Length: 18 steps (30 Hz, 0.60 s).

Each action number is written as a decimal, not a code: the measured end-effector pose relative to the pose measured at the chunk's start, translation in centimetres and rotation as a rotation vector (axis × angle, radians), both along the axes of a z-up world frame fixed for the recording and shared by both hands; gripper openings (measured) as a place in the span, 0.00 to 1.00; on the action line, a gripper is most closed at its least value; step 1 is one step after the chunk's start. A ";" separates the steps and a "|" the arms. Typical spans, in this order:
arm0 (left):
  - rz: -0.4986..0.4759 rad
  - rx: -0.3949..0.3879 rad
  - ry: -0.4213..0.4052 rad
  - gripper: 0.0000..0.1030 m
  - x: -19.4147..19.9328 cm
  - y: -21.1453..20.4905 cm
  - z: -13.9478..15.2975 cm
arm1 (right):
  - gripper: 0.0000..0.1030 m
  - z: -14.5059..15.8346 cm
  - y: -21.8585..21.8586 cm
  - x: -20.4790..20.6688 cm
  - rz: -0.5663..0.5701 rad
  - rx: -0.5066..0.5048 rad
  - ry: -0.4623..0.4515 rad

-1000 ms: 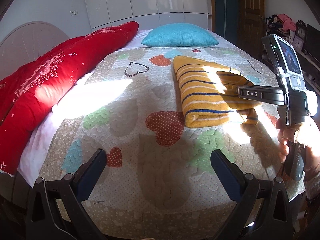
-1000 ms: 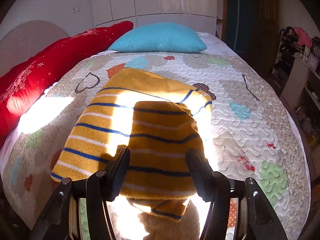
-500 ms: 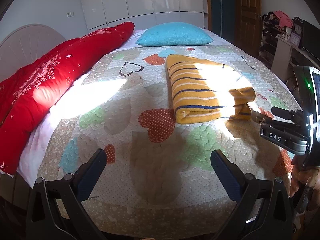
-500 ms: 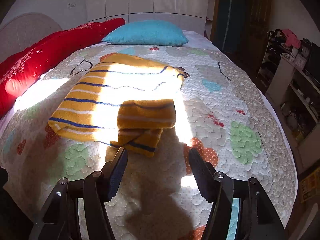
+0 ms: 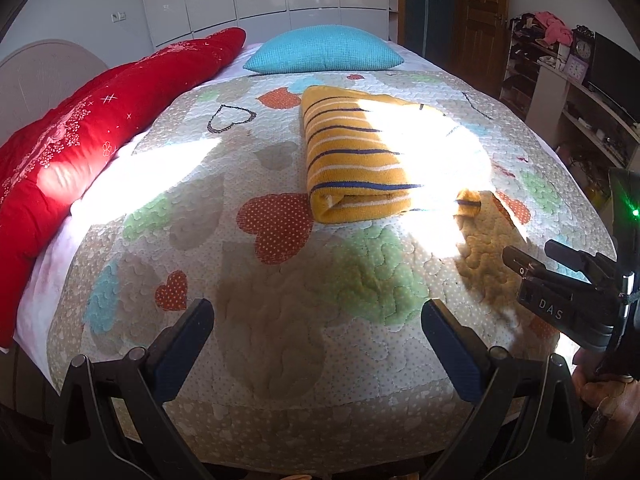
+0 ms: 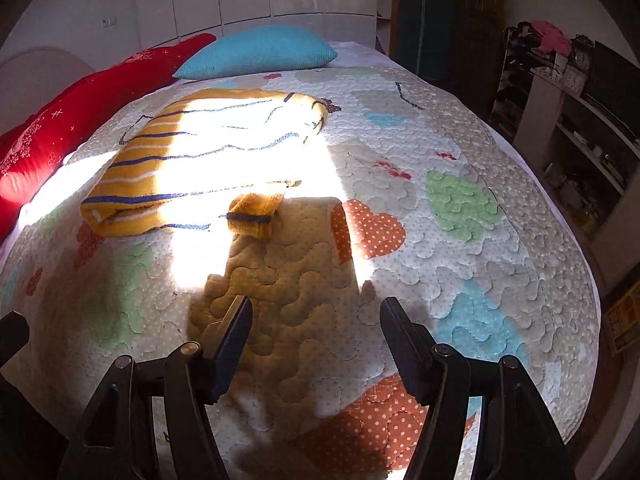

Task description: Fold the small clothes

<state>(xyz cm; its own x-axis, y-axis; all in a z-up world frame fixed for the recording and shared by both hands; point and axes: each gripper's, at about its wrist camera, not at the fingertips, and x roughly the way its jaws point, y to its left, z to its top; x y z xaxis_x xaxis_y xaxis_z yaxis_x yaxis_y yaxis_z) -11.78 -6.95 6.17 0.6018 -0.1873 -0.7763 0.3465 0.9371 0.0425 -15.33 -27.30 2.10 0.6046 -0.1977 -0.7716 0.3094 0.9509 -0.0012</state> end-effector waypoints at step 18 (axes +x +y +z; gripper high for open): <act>-0.062 -0.003 -0.009 1.00 1.8 -3.6 0.4 | 0.72 1.2 -1.9 -2.4 -0.081 -0.027 -0.053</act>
